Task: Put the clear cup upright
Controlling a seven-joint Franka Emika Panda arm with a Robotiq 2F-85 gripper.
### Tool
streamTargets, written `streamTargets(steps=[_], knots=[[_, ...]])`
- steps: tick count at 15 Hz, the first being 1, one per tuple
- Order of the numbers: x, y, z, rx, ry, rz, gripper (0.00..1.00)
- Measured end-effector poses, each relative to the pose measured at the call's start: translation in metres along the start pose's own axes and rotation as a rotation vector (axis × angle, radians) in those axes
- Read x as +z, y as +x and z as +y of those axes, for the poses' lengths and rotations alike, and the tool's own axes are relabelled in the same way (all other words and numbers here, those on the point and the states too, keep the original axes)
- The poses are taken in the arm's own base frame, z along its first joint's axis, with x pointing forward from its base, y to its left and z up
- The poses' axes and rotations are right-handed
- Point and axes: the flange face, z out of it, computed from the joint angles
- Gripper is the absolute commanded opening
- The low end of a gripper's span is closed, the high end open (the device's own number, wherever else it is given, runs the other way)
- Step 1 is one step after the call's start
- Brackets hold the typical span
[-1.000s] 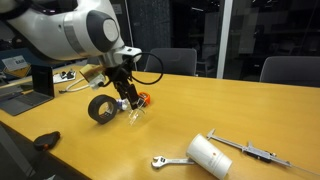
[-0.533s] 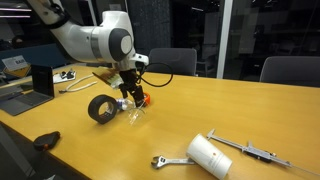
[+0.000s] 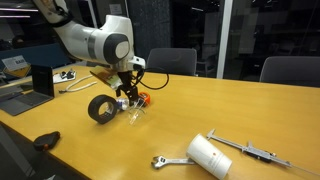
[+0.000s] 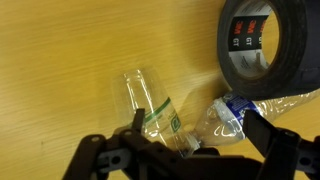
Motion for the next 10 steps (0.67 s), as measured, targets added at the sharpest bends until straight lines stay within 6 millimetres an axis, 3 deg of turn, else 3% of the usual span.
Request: streamTargets(steps=[6, 10], knots=[[0.01, -0.015, -0.012, -0.108, -0.024, -0.01, 1.0], [0.026, -0.019, -0.006, -0.169, -0.062, -0.023, 1.0]])
